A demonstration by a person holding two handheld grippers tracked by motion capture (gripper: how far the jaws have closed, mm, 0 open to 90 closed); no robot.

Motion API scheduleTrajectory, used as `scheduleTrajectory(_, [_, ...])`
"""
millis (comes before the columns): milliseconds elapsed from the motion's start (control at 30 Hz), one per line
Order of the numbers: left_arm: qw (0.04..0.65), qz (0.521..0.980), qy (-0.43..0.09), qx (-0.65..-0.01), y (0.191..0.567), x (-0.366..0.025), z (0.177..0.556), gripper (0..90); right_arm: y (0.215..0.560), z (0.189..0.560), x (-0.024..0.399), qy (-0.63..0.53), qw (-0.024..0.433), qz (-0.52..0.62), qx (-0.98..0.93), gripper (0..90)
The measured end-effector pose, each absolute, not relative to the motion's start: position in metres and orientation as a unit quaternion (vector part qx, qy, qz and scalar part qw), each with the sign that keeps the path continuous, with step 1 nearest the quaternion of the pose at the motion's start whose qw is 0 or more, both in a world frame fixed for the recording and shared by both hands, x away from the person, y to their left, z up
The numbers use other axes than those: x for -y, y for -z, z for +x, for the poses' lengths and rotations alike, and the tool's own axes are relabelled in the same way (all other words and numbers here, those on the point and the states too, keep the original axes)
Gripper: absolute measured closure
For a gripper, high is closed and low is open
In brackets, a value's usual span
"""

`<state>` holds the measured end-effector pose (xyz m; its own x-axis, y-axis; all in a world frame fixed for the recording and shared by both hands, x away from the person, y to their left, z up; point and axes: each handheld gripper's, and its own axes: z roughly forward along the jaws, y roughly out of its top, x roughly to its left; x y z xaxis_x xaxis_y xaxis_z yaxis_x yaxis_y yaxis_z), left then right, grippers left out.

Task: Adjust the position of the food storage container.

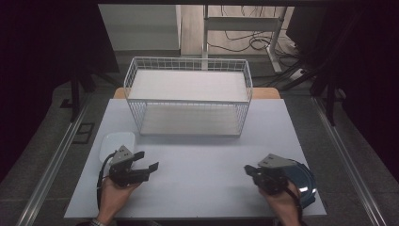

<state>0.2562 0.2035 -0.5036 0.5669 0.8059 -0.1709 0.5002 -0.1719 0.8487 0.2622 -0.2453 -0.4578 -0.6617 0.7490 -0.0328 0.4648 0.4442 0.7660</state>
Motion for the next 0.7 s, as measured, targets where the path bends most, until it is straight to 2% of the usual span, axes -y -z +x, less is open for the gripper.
scheduleTrajectory(67, [0.484, 0.744, -0.149, -0.436, 0.508, -0.204, 0.250, 19.8, 0.456, 0.263, 0.256, -0.374, 0.200, 0.380, -0.822, 89.2])
scheduleTrajectory(100, [0.488, 0.741, -0.144, -0.437, 0.511, -0.205, 0.247, 14.4, 0.452, 0.265, 0.283, -0.370, 0.217, 0.414, -0.803, 89.4])
scheduleTrajectory(133, [0.490, 0.740, -0.142, -0.438, 0.512, -0.205, 0.246, 11.5, 0.450, 0.264, 0.293, -0.368, 0.225, 0.427, -0.795, 89.4])
scheduleTrajectory(200, [0.489, 0.741, -0.140, -0.439, 0.515, -0.206, 0.243, 9.8, 0.449, 0.264, 0.306, -0.366, 0.239, 0.443, -0.783, 89.4])
scheduleTrajectory(433, [0.473, 0.761, -0.165, -0.413, 0.518, -0.199, 0.240, 6.2, 0.444, 0.244, 0.394, -0.327, 0.302, 0.552, -0.705, 89.3])
scheduleTrajectory(600, [0.466, 0.768, -0.173, -0.405, 0.518, -0.195, 0.239, 4.4, 0.454, 0.235, 0.412, -0.302, 0.301, 0.579, -0.695, 89.2])
scheduleTrajectory(700, [0.461, 0.768, -0.168, -0.410, 0.518, -0.195, 0.240, 3.1, 0.463, 0.231, 0.415, -0.289, 0.284, 0.590, -0.699, 89.3])
